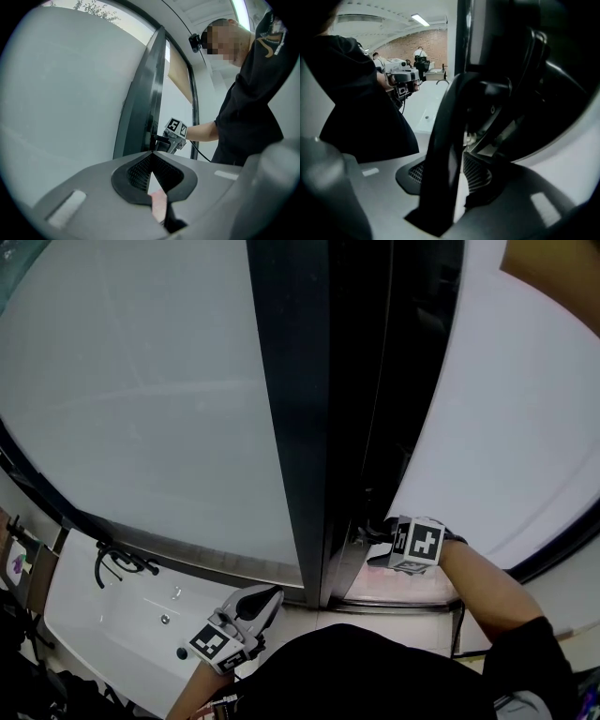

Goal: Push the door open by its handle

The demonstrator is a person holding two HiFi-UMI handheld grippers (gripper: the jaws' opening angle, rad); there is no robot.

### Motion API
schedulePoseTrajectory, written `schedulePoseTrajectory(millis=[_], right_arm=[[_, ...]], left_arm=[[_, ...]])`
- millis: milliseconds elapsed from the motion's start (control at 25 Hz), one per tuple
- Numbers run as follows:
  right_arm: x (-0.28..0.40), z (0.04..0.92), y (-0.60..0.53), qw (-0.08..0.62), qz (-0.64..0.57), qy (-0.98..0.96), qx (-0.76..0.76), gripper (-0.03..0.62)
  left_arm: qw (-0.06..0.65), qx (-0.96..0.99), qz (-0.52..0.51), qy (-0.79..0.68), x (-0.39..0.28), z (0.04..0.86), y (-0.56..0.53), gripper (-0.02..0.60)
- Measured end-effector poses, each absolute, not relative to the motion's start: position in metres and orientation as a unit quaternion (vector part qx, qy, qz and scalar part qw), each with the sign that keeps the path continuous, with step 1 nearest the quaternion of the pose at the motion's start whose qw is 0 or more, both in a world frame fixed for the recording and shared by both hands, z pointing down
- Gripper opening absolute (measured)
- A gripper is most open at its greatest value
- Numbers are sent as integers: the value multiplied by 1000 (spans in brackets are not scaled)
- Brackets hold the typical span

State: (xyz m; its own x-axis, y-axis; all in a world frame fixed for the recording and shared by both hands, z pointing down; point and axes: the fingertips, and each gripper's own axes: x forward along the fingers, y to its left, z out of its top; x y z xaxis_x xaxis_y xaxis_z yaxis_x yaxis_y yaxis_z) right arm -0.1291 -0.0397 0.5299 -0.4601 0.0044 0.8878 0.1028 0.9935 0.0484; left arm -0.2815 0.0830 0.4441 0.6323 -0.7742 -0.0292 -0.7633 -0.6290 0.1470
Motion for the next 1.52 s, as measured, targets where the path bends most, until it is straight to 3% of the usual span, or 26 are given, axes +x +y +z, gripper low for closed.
schedulePoseTrajectory(millis=[280, 440, 720, 1080, 1320, 1520], right_arm=[[-124, 527, -24, 570, 4, -816, -96, 192], [-129, 518, -16, 564, 67, -815, -118, 193], [-129, 534, -19, 626, 55, -773, -92, 199], [-140, 533, -20, 591, 41, -801, -85, 198], [-141, 536, -28, 506, -3, -861, -60, 164], [-144, 537, -30, 503, -8, -862, -61, 163]], left_arm=[[60, 898, -49, -433, -293, 442, 94, -2], [63, 892, -53, -444, -307, 443, 100, -2], [71, 887, -62, -453, -321, 451, 107, -2], [88, 887, -70, -448, -329, 463, 98, -2], [103, 892, -64, -435, -324, 470, 87, -2], [94, 901, -59, -420, -314, 467, 77, -2]])
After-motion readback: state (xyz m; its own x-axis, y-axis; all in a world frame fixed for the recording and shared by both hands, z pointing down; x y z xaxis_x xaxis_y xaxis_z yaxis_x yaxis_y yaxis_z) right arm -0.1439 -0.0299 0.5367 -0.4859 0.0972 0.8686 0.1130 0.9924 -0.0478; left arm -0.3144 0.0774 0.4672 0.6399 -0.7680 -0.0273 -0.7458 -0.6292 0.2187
